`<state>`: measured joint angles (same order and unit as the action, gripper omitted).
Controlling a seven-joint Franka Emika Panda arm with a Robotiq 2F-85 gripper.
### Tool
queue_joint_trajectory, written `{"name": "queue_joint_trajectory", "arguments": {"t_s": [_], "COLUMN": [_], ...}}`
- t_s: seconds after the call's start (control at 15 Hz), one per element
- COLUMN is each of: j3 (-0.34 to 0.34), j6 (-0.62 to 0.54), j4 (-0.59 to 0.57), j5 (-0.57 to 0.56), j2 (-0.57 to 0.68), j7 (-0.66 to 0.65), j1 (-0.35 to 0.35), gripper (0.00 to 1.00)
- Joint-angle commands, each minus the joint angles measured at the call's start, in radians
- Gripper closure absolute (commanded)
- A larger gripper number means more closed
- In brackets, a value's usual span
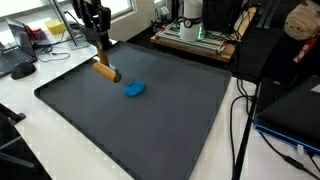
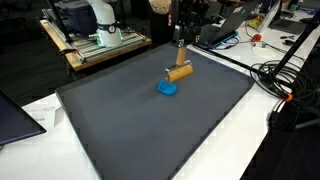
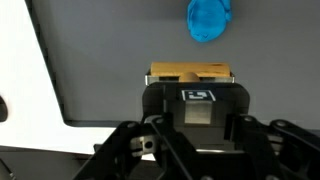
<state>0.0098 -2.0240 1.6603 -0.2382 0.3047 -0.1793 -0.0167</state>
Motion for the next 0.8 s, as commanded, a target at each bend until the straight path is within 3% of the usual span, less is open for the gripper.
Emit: {"name": "queue_joint_trajectory", "arguments": {"t_s": [0.0, 0.27, 0.73], "j3": [-0.001, -0.008, -0.016], "j6": [-0.061, -0.053, -0.020], "j4": [0.056, 0.056, 0.058], "j5": [0.170, 0.334, 0.519], "j2": [-0.043, -0.036, -0.018], "j7": [0.121, 0.228, 0.387], "j1": [0.058, 0.117, 0.195], "gripper": [0.77, 0.77, 0.77]}}
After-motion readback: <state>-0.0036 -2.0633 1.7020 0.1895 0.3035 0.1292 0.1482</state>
